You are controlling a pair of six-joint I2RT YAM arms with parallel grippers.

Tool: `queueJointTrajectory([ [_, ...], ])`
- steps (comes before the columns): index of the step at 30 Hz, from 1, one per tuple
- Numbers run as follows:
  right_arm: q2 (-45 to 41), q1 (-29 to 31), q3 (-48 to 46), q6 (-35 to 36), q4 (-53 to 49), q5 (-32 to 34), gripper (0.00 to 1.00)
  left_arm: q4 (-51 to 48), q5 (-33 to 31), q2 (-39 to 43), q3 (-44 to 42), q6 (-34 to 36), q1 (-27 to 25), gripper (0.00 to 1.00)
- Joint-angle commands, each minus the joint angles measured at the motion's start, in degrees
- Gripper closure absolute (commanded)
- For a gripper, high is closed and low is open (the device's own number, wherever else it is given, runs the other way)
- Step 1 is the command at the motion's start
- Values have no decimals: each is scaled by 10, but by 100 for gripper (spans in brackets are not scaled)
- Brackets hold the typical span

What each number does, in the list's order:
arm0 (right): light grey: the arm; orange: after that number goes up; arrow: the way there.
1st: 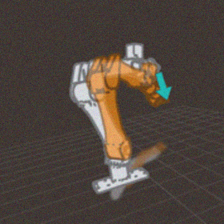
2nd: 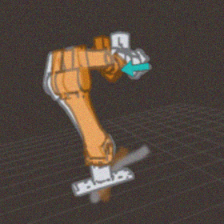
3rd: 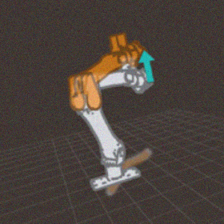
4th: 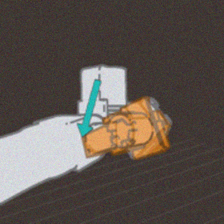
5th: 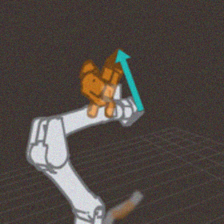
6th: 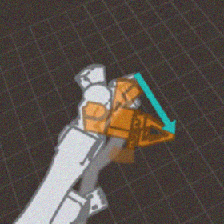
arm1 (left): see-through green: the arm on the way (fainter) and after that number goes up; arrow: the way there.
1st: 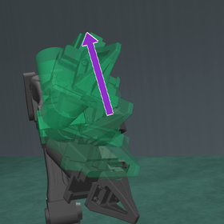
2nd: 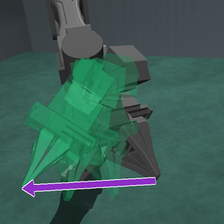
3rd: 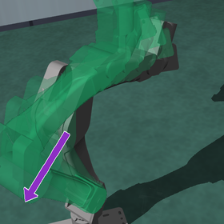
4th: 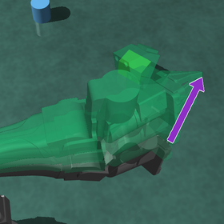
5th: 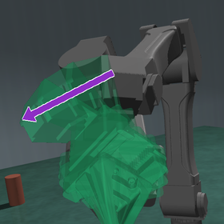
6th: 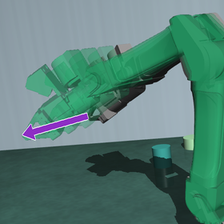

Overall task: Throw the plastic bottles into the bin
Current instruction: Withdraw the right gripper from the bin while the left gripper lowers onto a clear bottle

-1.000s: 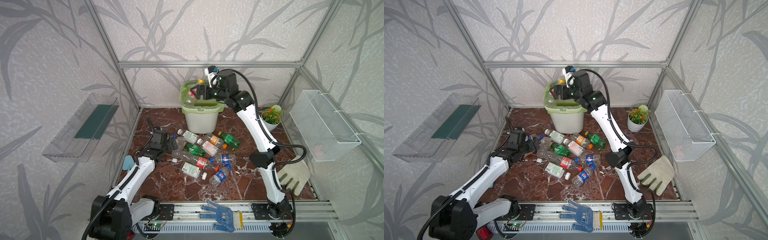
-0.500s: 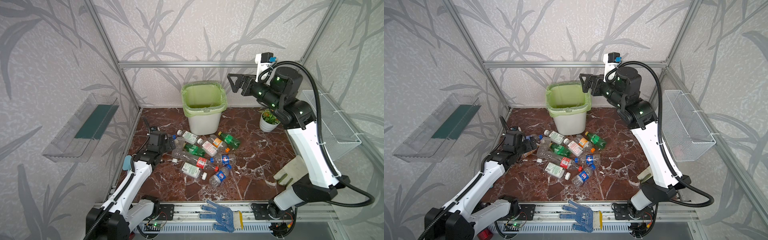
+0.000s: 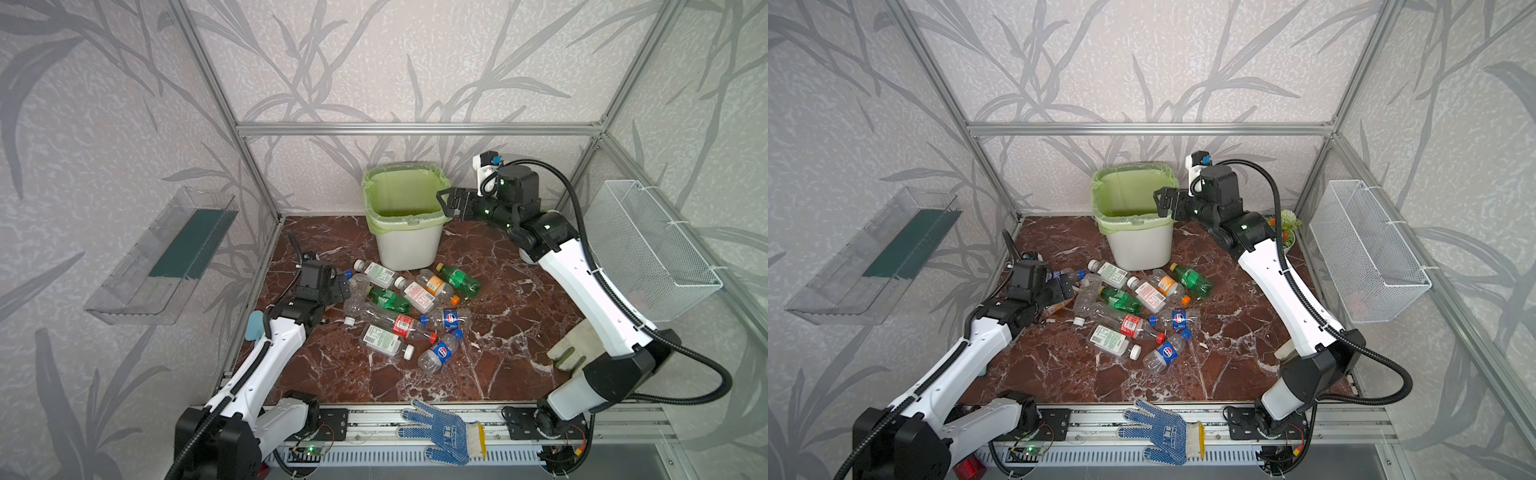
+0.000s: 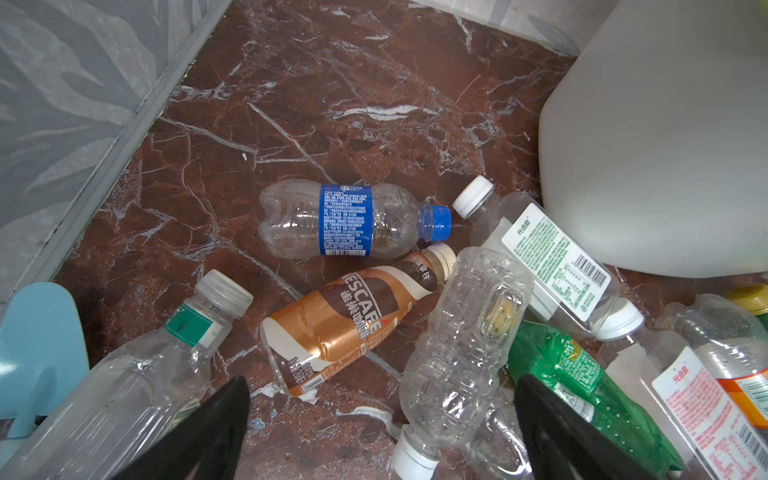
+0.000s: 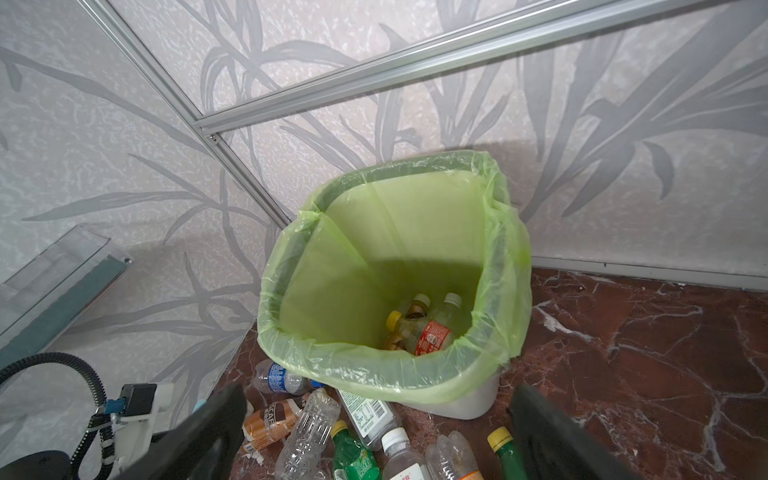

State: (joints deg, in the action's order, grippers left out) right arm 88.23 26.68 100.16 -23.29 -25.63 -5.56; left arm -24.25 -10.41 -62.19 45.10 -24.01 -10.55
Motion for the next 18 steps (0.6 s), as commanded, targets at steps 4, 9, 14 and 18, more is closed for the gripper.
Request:
queueJointTrajectory([
  [4, -92, -63, -141, -20, 51, -51, 1, -33, 17, -29, 41, 62, 5, 3],
  [9, -150, -107, -284, -32, 74, -72, 1, -24, 96, -72, 46, 81, 0, 15],
  [14, -187, -151, -384, -49, 86, -99, 1, -29, 137, -141, 74, 83, -16, 19],
  [18, -203, -165, -439, -48, 87, -109, 1, -51, 142, -195, 112, 82, -30, 20],
])
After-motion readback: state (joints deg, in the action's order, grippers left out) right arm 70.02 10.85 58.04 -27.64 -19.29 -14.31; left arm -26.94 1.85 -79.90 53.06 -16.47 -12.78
